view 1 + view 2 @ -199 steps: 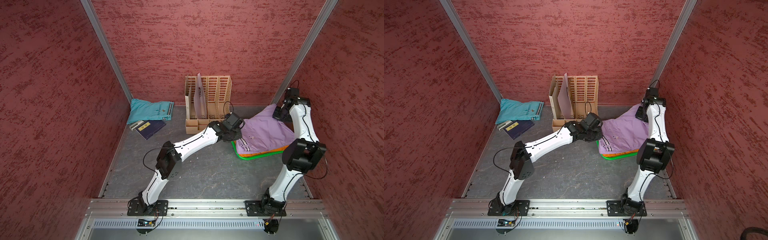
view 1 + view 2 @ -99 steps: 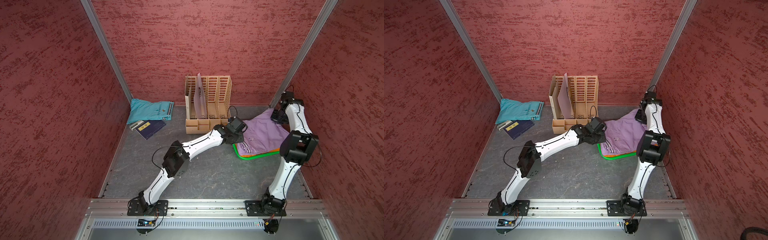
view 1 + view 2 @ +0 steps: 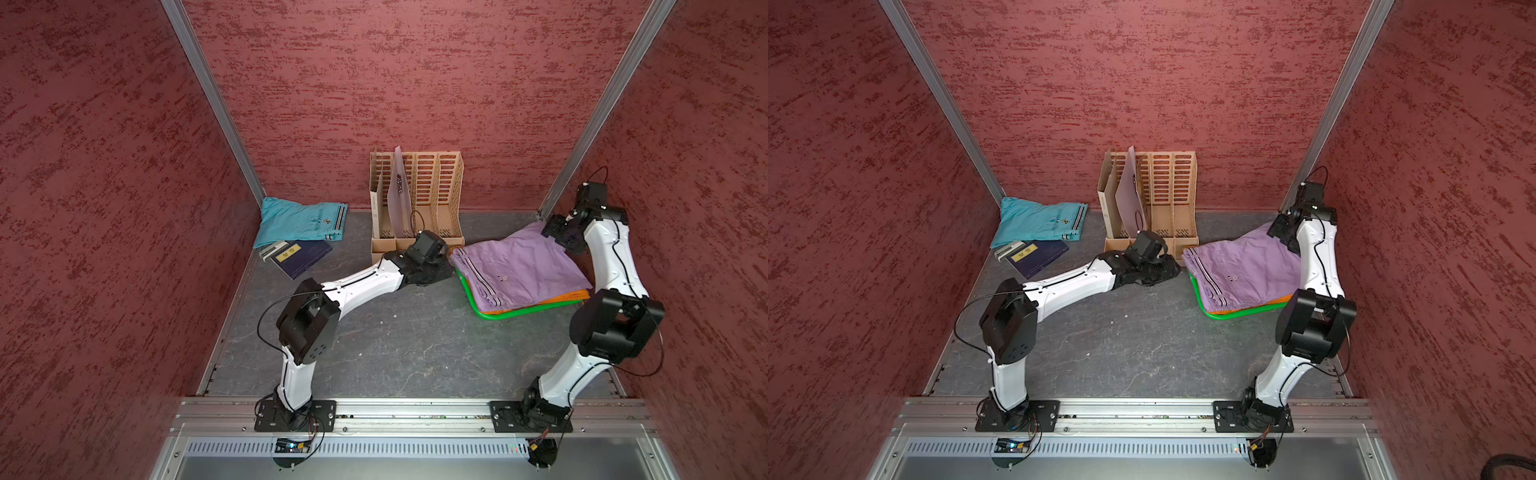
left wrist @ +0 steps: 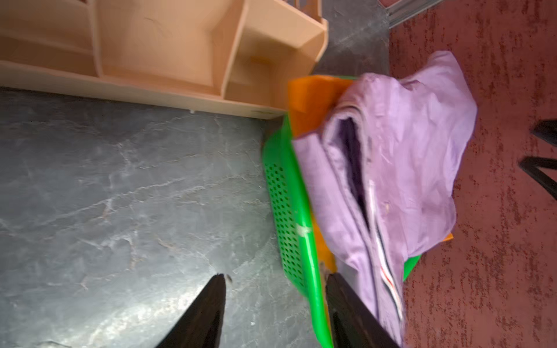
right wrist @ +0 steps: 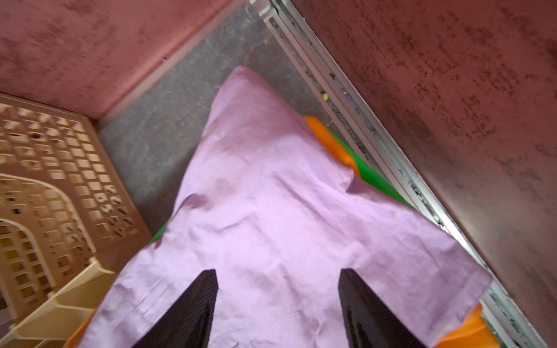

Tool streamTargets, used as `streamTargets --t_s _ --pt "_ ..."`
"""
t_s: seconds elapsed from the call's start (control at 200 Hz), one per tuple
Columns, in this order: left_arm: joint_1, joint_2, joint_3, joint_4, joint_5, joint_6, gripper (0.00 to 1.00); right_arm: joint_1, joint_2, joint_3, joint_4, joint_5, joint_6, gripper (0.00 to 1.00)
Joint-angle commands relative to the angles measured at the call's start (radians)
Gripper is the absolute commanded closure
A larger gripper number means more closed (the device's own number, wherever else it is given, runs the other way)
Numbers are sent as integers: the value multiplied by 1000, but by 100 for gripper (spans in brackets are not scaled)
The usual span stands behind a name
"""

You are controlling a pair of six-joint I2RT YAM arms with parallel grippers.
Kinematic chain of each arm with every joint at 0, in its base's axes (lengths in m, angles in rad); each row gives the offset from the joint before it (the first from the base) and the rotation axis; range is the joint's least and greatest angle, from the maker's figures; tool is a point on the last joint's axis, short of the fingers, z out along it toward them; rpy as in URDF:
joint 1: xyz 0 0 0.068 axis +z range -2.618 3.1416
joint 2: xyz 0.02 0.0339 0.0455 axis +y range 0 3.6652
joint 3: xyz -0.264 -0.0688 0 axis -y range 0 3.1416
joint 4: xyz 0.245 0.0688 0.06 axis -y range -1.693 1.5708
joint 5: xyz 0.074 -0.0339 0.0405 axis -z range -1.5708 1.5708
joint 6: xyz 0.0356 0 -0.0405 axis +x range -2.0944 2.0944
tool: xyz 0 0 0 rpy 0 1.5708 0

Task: Put the folded long pants in the basket
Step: Place the long pant in the basket, then pick up the long pant from the corner of the board.

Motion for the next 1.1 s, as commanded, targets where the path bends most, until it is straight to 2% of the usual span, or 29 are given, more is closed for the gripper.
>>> streamTargets --t_s 0.0,0.065,0.15,0.27,0.391,0.531,0.631,0.751,0.937,1.097 --pt "82 -116 -123 88 54 -7 43 49 -94 -105 115 -146 67 31" --pt "174 -170 -168 36 60 44 41 89 -166 -196 183 -224 104 32" --pt "295 -186 -134 -117 45 153 40 170 -252 -306 257 -271 135 33" --pt "455 -176 -102 -256 45 249 39 285 -362 -421 304 -272 139 34" --pt "590 -177 -103 -227 57 304 28 396 -445 -514 338 -280 140 34" --pt "721 -42 32 -258 114 292 28 496 -538 -611 370 -299 136 36" --pt "776 46 105 -251 129 247 28 545 -602 -681 405 -335 137 37" --pt "830 106 104 -127 129 153 28 589 -654 -759 442 -394 157 37" --pt "842 301 291 -145 157 105 28 663 -692 -814 467 -422 172 37" --pt "830 380 324 -72 146 49 28 690 -693 -810 443 -421 165 37"
